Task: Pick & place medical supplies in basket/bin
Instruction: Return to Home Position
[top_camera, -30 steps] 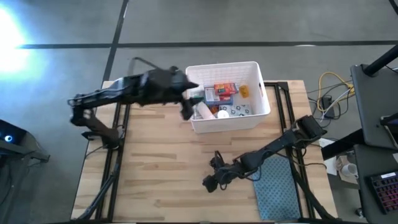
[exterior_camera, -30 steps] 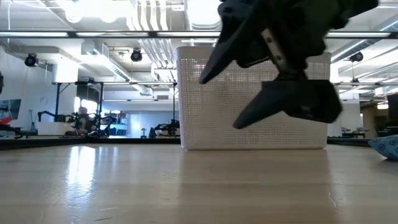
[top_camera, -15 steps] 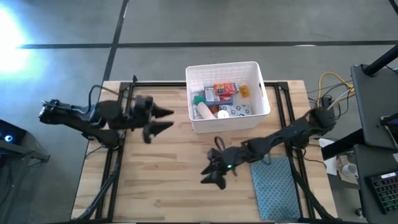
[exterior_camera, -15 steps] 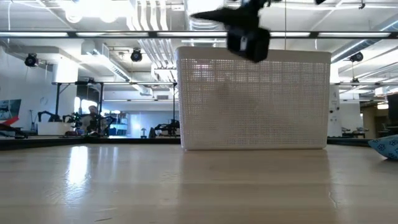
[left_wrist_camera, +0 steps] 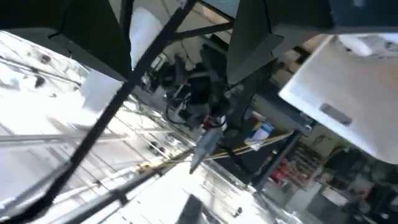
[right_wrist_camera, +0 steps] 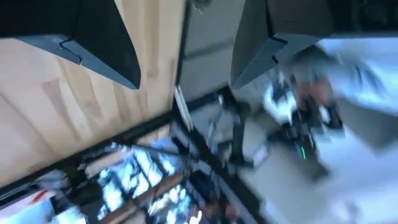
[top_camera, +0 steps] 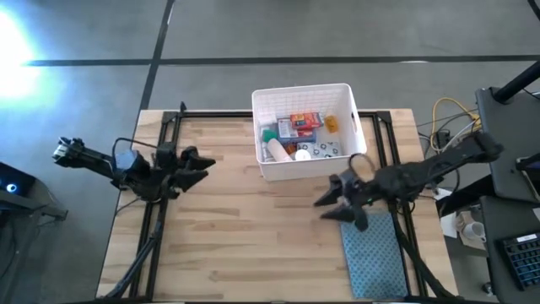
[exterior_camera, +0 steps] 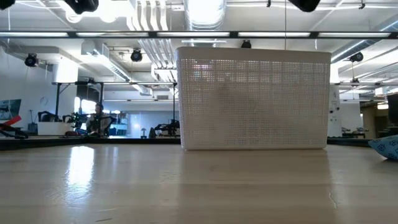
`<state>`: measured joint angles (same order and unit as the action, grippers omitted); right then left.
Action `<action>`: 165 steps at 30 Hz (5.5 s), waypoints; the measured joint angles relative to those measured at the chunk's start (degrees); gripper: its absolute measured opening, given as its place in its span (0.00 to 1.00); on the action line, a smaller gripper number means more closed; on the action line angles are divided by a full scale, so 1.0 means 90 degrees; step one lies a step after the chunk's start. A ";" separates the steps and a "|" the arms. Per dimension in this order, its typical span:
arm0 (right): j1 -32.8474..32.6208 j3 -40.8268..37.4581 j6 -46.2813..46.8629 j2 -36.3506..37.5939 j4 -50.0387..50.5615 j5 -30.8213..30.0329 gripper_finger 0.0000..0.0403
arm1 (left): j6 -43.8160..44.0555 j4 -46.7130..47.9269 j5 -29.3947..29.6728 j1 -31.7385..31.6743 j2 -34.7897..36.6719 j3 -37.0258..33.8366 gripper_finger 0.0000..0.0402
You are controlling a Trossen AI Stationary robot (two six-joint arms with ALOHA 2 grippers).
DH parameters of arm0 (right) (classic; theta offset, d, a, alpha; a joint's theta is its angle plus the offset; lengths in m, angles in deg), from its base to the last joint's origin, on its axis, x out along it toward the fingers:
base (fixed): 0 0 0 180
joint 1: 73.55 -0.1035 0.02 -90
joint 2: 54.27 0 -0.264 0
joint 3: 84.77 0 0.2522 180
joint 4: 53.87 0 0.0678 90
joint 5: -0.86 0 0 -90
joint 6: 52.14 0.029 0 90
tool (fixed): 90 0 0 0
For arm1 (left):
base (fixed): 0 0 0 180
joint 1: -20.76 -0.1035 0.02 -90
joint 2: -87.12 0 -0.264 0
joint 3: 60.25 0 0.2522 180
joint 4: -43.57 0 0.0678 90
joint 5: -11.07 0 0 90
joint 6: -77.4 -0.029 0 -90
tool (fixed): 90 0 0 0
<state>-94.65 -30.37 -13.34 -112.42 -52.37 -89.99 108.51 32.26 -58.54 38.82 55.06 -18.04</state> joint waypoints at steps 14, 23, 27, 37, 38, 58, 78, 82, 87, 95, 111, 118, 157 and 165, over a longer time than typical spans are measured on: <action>0.0360 -0.0565 -0.1655 0.1720 0.0141 0.1121 0.60 | -0.1531 0.0001 -0.1363 -0.0054 0.0361 -0.0330 0.61; 0.1061 -0.1439 -0.1896 0.3448 0.0494 0.0973 0.60 | -0.1622 -0.0039 -0.1575 -0.0061 0.1577 -0.1446 0.61; 0.1059 -0.1822 -0.2191 0.3843 0.0543 0.0458 0.60 | -0.1781 -0.0104 -0.1594 -0.0158 0.2263 -0.1886 0.61; 0.1158 -0.2391 -0.2980 0.4480 0.0058 -0.0268 0.60 | -0.1389 -0.0031 -0.1587 -0.0913 0.2994 -0.2890 0.61; 0.1161 -0.2442 -0.2978 0.4569 0.0065 -0.0266 0.60 | -0.1364 -0.0053 -0.1587 -0.0960 0.2966 -0.2928 0.61; 0.1154 -0.3371 -0.2336 0.5864 0.0204 -0.0892 0.60 | -0.1383 0.0560 0.0120 -0.1401 0.2778 -0.3094 0.61; 0.1154 -0.3773 -0.3182 0.5874 0.1120 -0.0419 0.60 | -0.2063 0.0524 0.0116 -0.1404 0.2702 -0.3087 0.61; 0.1154 -0.4012 -0.3118 0.5870 0.0717 -0.0400 0.60 | -0.2048 0.0523 0.0115 -0.1404 0.2704 -0.3087 0.61; 0.1154 -0.4438 -0.3185 0.5875 0.0000 -0.0397 0.60 | -0.2046 0.0521 0.0113 -0.1404 0.2704 -0.3087 0.61; 0.1154 -0.4459 -0.3073 0.5872 0.0140 -0.0401 0.60 | -0.1865 0.0521 0.0111 -0.1404 0.2697 -0.3087 0.61; 0.1154 -0.4459 -0.2995 0.5862 0.0196 -0.0406 0.60 | -0.1708 0.0526 0.0111 -0.1404 0.2804 -0.3087 0.61; 0.1154 -0.4459 -0.2991 0.5862 0.0196 -0.0411 0.60 | -0.1708 0.0527 0.0111 -0.1404 0.2830 -0.3087 0.61; 0.1154 -0.4452 -0.3842 0.5855 0.0157 -0.1572 0.60 | -0.1706 0.0526 0.0111 -0.1440 0.1661 -0.3092 0.61; 0.1154 -0.4452 -0.3856 0.5855 0.0159 -0.1572 0.60 | -0.1706 0.0527 0.0111 -0.1440 0.1054 -0.3092 0.61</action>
<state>-84.27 -70.43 -48.04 -59.73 -50.94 -104.14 93.15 37.01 -57.54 25.86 64.54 -45.86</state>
